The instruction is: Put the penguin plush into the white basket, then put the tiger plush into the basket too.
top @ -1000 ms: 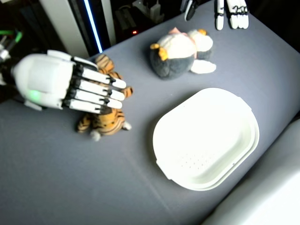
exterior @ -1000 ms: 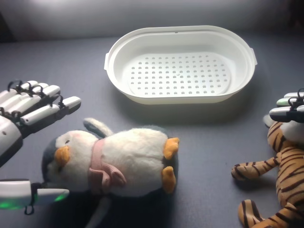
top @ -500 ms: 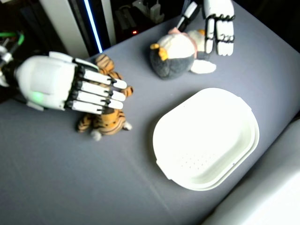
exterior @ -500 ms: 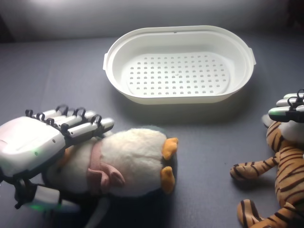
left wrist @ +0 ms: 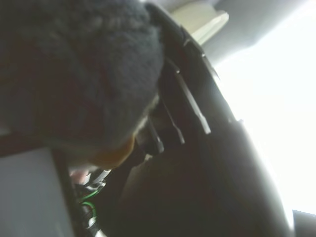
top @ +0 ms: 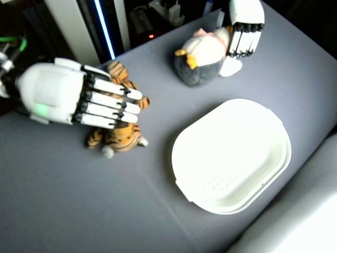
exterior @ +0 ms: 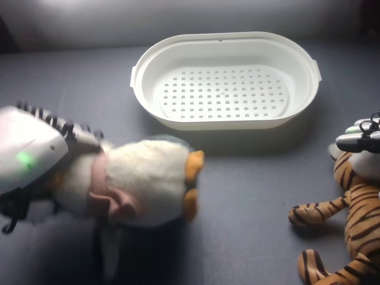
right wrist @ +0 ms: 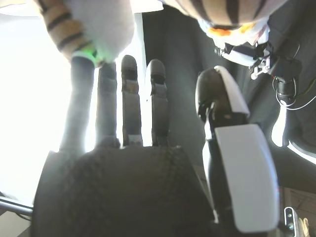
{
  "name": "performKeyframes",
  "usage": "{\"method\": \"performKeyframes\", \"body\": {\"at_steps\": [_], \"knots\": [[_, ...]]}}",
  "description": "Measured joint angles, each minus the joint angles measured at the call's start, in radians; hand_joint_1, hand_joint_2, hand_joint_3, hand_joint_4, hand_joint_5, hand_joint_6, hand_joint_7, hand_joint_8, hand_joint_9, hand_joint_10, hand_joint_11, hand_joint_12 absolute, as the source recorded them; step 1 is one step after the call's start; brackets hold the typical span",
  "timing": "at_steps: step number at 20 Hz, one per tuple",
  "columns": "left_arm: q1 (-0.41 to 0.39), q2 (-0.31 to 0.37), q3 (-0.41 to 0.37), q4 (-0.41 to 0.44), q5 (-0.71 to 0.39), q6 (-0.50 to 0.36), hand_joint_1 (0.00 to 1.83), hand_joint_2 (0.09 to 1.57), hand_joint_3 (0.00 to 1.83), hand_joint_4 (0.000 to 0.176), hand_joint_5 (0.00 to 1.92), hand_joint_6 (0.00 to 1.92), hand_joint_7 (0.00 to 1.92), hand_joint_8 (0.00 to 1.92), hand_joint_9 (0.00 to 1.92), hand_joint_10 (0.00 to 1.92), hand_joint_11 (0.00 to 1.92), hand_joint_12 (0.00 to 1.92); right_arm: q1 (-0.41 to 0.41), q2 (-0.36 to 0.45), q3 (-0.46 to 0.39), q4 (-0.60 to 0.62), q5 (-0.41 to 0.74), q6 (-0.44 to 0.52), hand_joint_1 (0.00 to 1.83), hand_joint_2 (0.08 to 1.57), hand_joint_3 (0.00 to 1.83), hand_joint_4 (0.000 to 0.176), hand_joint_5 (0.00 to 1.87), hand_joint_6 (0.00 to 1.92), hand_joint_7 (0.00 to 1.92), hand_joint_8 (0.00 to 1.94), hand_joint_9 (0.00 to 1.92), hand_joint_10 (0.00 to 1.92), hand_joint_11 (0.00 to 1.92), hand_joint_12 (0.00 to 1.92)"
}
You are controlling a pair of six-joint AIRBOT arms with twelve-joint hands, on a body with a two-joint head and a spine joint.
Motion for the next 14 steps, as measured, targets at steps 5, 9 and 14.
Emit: {"method": "performKeyframes", "body": {"at_steps": [5, 9, 14], "knots": [[-0.144, -0.036, 0.080, -0.024, -0.064, -0.001, 1.24, 1.10, 0.00, 0.000, 1.01, 0.86, 1.03, 1.00, 0.93, 0.86, 0.68, 1.35, 0.000, 0.000, 0.001, 0.000, -0.001, 0.001, 0.53, 1.34, 0.01, 0.028, 0.45, 0.00, 0.39, 0.00, 0.35, 0.00, 0.36, 0.13], [-0.313, -0.145, 0.233, -0.070, 0.111, -0.002, 1.39, 1.07, 0.00, 0.000, 0.95, 0.98, 1.13, 0.66, 1.04, 1.02, 0.91, 1.15, 0.000, 0.000, 0.006, -0.002, -0.001, 0.002, 0.56, 1.34, 0.00, 0.039, 0.45, 0.00, 0.40, 0.00, 0.36, 0.00, 0.38, 0.12], [-0.480, -0.254, 0.386, -0.079, 0.341, -0.081, 0.99, 0.97, 0.00, 0.004, 0.51, 0.02, 0.56, 0.05, 0.66, 0.21, 0.39, 1.08, -0.003, -0.011, 0.018, -0.001, 0.003, 0.010, 0.56, 1.34, 0.00, 0.057, 0.44, 0.00, 0.39, 0.00, 0.36, 0.00, 0.37, 0.10]]}}
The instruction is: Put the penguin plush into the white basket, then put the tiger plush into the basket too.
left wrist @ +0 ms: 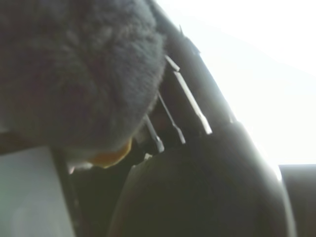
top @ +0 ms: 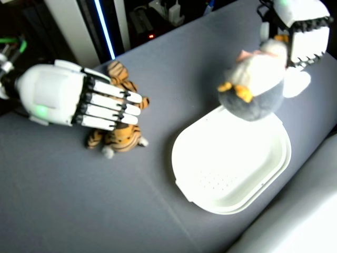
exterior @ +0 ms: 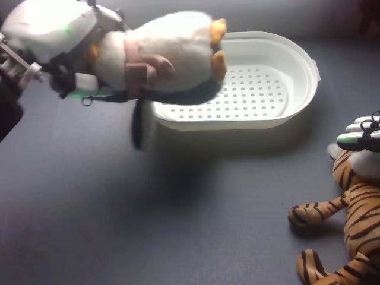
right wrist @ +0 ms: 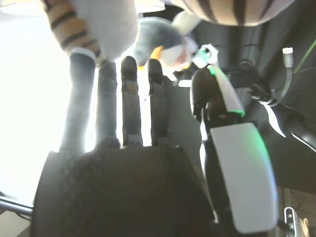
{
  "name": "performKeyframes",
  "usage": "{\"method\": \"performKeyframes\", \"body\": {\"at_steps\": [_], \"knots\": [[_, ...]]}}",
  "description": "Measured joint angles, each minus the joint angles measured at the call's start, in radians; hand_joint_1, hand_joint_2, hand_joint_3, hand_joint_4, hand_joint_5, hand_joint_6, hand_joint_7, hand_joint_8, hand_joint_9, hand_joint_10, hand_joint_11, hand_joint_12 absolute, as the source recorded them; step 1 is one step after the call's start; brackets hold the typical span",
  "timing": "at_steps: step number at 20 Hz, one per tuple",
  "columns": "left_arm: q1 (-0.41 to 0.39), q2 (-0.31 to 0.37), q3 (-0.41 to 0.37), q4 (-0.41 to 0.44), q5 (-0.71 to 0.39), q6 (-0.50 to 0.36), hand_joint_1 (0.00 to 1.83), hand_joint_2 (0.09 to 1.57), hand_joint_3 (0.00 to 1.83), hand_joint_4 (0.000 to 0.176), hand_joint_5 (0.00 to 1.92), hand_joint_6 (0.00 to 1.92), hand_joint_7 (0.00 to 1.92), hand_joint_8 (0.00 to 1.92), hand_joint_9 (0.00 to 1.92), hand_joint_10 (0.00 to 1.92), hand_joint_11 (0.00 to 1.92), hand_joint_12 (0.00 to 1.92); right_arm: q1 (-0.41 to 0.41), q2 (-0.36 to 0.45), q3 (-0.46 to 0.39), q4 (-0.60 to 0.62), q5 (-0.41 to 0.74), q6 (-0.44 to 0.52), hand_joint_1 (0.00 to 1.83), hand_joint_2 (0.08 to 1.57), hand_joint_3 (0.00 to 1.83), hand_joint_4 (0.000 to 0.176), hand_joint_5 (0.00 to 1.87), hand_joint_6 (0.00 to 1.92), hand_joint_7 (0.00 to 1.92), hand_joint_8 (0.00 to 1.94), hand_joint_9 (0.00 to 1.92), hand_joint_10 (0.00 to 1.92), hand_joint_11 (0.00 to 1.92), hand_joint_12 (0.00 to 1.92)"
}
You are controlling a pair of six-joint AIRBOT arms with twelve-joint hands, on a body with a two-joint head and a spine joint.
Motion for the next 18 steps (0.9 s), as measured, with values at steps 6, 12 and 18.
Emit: {"method": "performKeyframes", "body": {"at_steps": [6, 12, 18], "knots": [[-0.026, -0.013, 0.016, -0.032, 0.065, 0.030, 0.79, 0.85, 0.00, 0.176, 0.00, 0.00, 0.12, 0.00, 0.22, 0.00, 0.00, 0.99, 0.000, -0.005, 0.004, -0.005, 0.005, 0.014, 0.64, 1.33, 0.00, 0.030, 0.48, 0.01, 0.45, 0.01, 0.43, 0.01, 0.44, 0.12], [0.106, 0.113, -0.166, 0.040, -0.099, 0.032, 0.78, 0.85, 0.00, 0.176, 0.00, 0.00, 0.06, 0.00, 0.15, 0.01, 0.00, 0.98, 0.000, 0.064, -0.036, -0.051, 0.054, 0.018, 0.85, 1.26, 0.00, 0.094, 0.46, 0.00, 0.44, 0.00, 0.40, 0.00, 0.41, 0.08], [0.315, 0.255, -0.297, 0.177, -0.311, 0.032, 0.94, 0.81, 0.00, 0.176, 0.00, 0.00, 0.00, 0.00, 0.03, 0.00, 0.00, 0.52, 0.000, 0.100, -0.071, -0.192, 0.048, 0.048, 1.05, 1.16, 0.00, 0.171, 0.41, 0.00, 0.30, 0.00, 0.29, 0.00, 0.32, 0.02]]}}
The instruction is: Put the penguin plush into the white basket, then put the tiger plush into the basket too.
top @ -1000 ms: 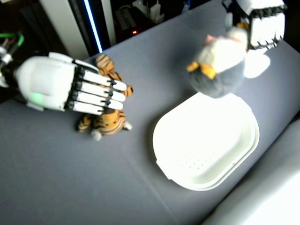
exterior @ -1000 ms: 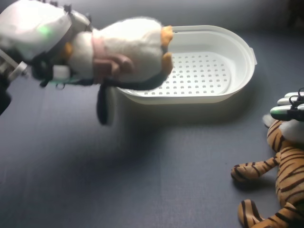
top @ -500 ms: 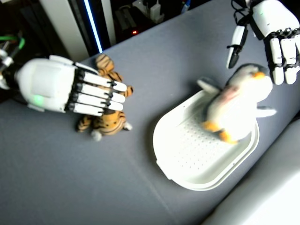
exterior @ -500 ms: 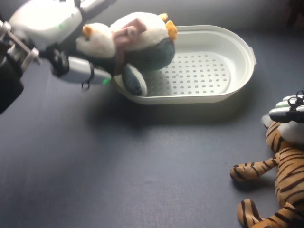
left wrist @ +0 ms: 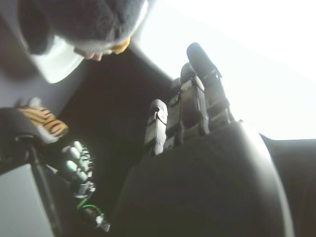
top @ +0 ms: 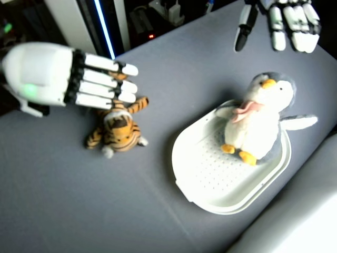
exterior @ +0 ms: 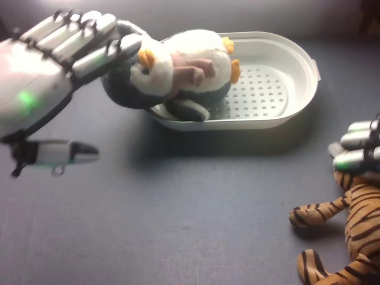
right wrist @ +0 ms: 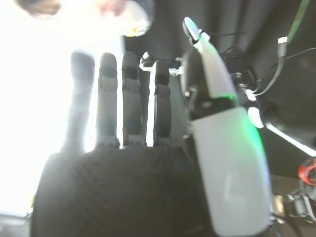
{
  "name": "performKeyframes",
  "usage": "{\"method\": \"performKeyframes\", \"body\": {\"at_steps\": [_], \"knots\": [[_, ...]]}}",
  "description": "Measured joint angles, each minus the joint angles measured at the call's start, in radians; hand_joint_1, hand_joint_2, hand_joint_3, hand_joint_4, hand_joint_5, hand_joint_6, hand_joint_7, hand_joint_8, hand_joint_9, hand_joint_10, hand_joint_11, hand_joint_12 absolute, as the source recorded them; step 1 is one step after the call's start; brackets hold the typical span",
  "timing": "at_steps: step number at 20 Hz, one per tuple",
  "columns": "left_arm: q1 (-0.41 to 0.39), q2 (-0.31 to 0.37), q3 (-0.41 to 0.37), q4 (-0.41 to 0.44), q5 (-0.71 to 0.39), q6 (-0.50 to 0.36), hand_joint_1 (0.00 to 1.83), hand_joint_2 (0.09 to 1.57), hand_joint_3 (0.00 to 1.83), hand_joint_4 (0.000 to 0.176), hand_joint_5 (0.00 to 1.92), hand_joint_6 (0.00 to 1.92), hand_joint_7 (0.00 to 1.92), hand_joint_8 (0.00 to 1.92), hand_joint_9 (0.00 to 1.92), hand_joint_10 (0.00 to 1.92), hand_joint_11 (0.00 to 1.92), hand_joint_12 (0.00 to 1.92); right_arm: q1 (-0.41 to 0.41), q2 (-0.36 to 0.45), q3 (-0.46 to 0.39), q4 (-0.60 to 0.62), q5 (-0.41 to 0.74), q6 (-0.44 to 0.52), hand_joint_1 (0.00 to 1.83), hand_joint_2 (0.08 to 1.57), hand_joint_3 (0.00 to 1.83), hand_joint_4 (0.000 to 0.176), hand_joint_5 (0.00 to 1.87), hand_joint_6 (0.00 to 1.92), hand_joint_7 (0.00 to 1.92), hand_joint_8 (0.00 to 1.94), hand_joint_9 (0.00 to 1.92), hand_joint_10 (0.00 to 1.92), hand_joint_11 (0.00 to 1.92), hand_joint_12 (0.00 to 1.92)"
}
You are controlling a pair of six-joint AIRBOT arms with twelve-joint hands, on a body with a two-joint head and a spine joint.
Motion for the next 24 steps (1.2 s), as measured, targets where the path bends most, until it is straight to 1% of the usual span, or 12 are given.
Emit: {"method": "performKeyframes", "body": {"at_steps": [7, 8, 9, 11, 12, 13, 14, 15, 18, 21, 23, 24], "knots": [[0.061, 0.038, -0.048, 0.031, -0.087, -0.001, 0.85, 0.81, 0.00, 0.176, 0.00, 0.00, 0.00, 0.00, 0.00, 0.00, 0.00, 0.33, -0.014, 0.005, 0.045, -0.094, -0.219, 0.064, 1.20, 1.14, 0.00, 0.170, 0.36, 0.01, 0.23, 0.01, 0.26, 0.01, 0.38, 0.06], [0.063, 0.038, -0.050, 0.024, -0.090, -0.220, 0.86, 0.83, 0.01, 0.176, 0.00, 0.00, 0.00, 0.00, 0.00, 0.00, 0.00, 0.33, -0.014, -0.007, 0.061, -0.092, -0.243, 0.065, 1.26, 1.11, 0.00, 0.168, 0.38, 0.01, 0.25, 0.01, 0.28, 0.02, 0.41, 0.07], [0.063, 0.037, -0.055, 0.027, -0.098, -0.216, 0.86, 0.83, 0.01, 0.176, 0.00, 0.00, 0.00, 0.00, 0.00, 0.00, 0.00, 0.33, -0.014, -0.018, 0.072, -0.092, -0.268, 0.066, 1.26, 1.11, 0.00, 0.168, 0.38, 0.01, 0.25, 0.01, 0.28, 0.02, 0.41, 0.07], [0.063, 0.037, -0.054, 0.026, -0.097, -0.212, 0.84, 0.82, 0.00, 0.176, 0.02, 0.01, 0.00, 0.00, 0.01, 0.00, 0.00, 0.33, 0.007, -0.044, 0.090, -0.111, -0.307, 0.068, 1.37, 1.12, 0.00, 0.104, 0.50, 0.00, 0.37, 0.00, 0.46, 0.01, 0.46, 0.17], [0.063, 0.037, -0.055, 0.024, -0.097, -0.213, 0.84, 0.82, 0.00, 0.176, 0.02, 0.01, 0.00, 0.00, 0.01, 0.00, 0.00, 0.33, 0.023, -0.052, 0.095, -0.118, -0.315, 0.069, 1.37, 1.12, 0.00, 0.104, 0.50, 0.00, 0.37, 0.00, 0.46, 0.01, 0.46, 0.17], [0.063, 0.037, -0.054, 0.024, -0.101, -0.213, 0.85, 0.83, 0.00, 0.158, 0.04, 0.00, 0.00, 0.00, 0.01, 0.00, 0.00, 0.39, 0.048, -0.071, 0.107, -0.124, -0.334, 0.069, 1.45, 1.25, 0.00, 0.000, 0.82, 0.02, 0.59, 1.17, 0.71, 1.25, 0.43, 0.95], [0.063, 0.037, -0.055, 0.025, -0.102, -0.213, 0.85, 0.83, 0.00, 0.158, 0.04, 0.00, 0.00, 0.00, 0.01, 0.00, 0.00, 0.39, 0.061, -0.081, 0.112, -0.126, -0.341, 0.069, 1.45, 1.25, 0.00, 0.000, 0.82, 0.02, 0.59, 1.17, 0.71, 1.25, 0.43, 0.95], [0.066, 0.037, -0.054, 0.025, -0.104, -0.213, 0.87, 0.84, 0.00, 0.169, 0.05, 0.01, 0.00, 0.00, 0.00, 0.00, 0.00, 0.39, 0.074, -0.093, 0.117, -0.129, -0.344, 0.069, 1.34, 1.23, 0.00, 0.000, 0.83, 1.12, 0.60, 1.49, 0.71, 1.49, 0.57, 1.19], [0.074, 0.037, -0.055, 0.021, -0.117, -0.213, 0.88, 0.83, 0.00, 0.165, 0.06, 0.00, 0.00, 0.00, 0.02, 0.00, 0.00, 0.41, 0.091, -0.096, 0.119, -0.113, -0.325, 0.064, 1.34, 1.20, 0.00, 0.000, 0.86, 1.18, 0.70, 1.26, 0.80, 1.46, 0.69, 1.33], [0.095, 0.037, -0.057, 0.005, -0.133, -0.213, 0.90, 0.83, 0.00, 0.166, 0.09, 0.00, 0.01, 0.00, 0.01, 0.00, 0.00, 0.41, 0.117, -0.089, 0.122, -0.063, -0.259, 0.059, 1.21, 1.17, 0.00, 0.000, 0.98, 1.02, 0.76, 1.33, 0.72, 1.41, 0.74, 1.59], [0.099, 0.037, -0.059, 0.003, -0.141, -0.213, 0.91, 0.82, 0.00, 0.162, 0.11, 0.01, 0.02, 0.00, 0.01, 0.00, 0.00, 0.45, 0.177, -0.088, 0.130, -0.016, -0.198, 0.021, 1.21, 1.19, 0.00, 0.000, 0.97, 1.05, 0.71, 1.35, 0.69, 1.20, 0.67, 1.57], [0.099, 0.037, -0.061, 0.002, -0.145, -0.214, 0.91, 0.82, 0.00, 0.163, 0.11, 0.00, 0.02, 0.00, 0.02, 0.00, 0.00, 0.47, 0.219, -0.089, 0.142, -0.005, -0.177, 0.003, 1.22, 1.17, 0.00, 0.000, 1.02, 0.94, 0.75, 1.32, 0.73, 1.05, 0.58, 1.30]]}}
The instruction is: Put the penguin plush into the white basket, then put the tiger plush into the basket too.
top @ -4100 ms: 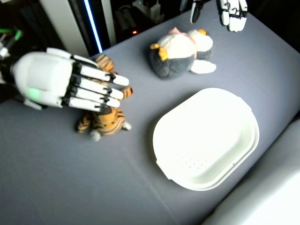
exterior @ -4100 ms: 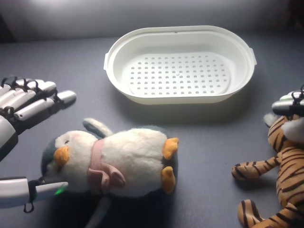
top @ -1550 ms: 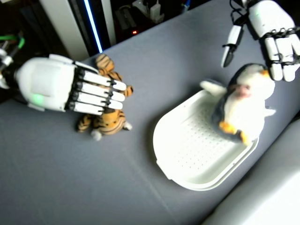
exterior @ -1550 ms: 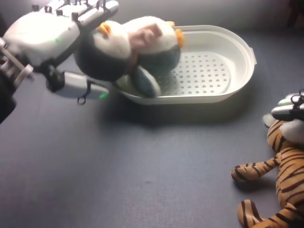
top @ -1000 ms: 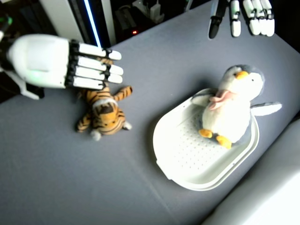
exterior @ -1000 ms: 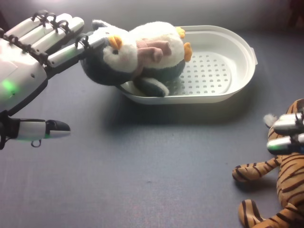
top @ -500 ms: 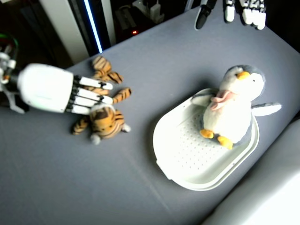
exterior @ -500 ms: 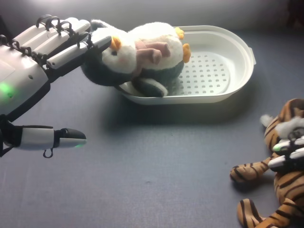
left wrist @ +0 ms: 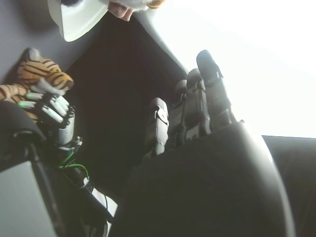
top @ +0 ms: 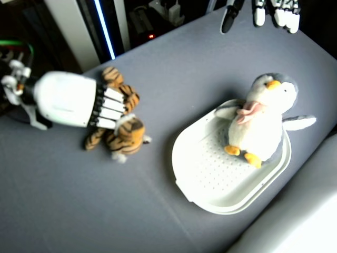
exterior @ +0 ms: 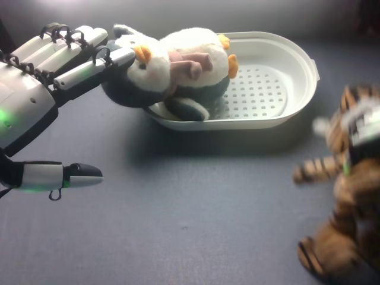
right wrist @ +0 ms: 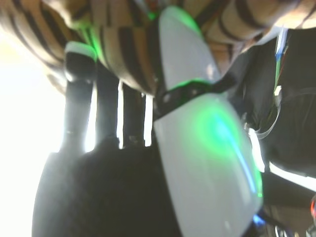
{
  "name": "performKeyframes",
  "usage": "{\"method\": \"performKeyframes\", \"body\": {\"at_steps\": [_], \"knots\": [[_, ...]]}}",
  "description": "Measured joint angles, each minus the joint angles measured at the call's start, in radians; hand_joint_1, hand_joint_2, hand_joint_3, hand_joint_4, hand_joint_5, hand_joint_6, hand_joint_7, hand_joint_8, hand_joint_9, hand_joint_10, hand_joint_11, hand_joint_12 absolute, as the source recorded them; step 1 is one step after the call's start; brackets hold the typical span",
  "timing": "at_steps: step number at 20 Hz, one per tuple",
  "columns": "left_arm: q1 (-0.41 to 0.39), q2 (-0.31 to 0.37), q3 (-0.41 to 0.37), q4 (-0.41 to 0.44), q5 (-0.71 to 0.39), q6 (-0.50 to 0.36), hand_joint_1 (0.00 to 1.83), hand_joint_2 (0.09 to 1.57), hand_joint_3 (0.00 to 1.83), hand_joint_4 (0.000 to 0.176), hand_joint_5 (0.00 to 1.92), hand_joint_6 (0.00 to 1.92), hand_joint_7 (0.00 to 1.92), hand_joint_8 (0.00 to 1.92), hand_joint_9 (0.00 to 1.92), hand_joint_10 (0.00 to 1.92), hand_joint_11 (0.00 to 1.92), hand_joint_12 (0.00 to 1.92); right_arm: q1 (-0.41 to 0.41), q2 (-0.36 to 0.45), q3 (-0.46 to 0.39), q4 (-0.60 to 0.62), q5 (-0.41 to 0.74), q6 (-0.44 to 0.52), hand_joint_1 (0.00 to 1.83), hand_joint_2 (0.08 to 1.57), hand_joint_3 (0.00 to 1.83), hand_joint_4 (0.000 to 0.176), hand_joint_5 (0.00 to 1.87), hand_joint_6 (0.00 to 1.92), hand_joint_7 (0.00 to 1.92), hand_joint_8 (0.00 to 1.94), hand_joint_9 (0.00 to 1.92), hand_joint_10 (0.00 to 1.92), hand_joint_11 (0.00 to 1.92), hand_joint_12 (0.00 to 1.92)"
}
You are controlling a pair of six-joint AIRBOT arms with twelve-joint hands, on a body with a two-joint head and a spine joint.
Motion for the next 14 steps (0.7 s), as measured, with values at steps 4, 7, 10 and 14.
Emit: {"method": "performKeyframes", "body": {"at_steps": [4, 7, 10, 14], "knots": [[0.000, 0.000, 0.000, -0.005, -0.004, 0.000, 0.90, 0.82, 0.00, 0.174, 0.10, 0.00, 0.02, 0.00, 0.01, 0.00, 0.00, 0.44, 0.199, -0.093, 0.120, 0.072, 0.010, -0.043, 1.34, 1.19, 0.00, 0.000, 0.93, 1.13, 0.72, 1.20, 0.75, 1.37, 0.66, 1.19], [0.004, -0.006, 0.000, -0.003, -0.005, 0.000, 0.90, 0.81, 0.00, 0.167, 0.10, 0.00, 0.01, 0.00, 0.00, 0.00, 0.00, 0.44, 0.364, -0.222, 0.247, 0.050, -0.145, -0.046, 1.36, 1.14, 0.00, 0.000, 0.95, 1.08, 0.88, 1.10, 0.84, 1.23, 0.69, 1.20], [0.004, -0.014, 0.007, -0.004, -0.005, -0.001, 0.90, 0.82, 0.00, 0.166, 0.11, 0.00, 0.01, 0.00, 0.00, 0.00, 0.00, 0.45, 0.426, -0.290, 0.328, 0.050, -0.270, -0.047, 1.15, 1.00, 0.00, 0.040, 0.54, 0.37, 0.54, 0.15, 0.50, 0.27, 0.29, 0.83], [0.002, -0.032, 0.015, 0.004, 0.003, -0.018, 0.84, 0.82, 0.00, 0.138, 0.11, 0.00, 0.03, 0.01, 0.05, 0.01, 0.00, 0.64, 0.443, -0.326, 0.394, 0.064, -0.443, -0.046, 0.96, 0.85, 0.00, 0.176, 0.00, 0.00, 0.00, 0.00, 0.00, 0.00, 0.00, 0.05]]}}
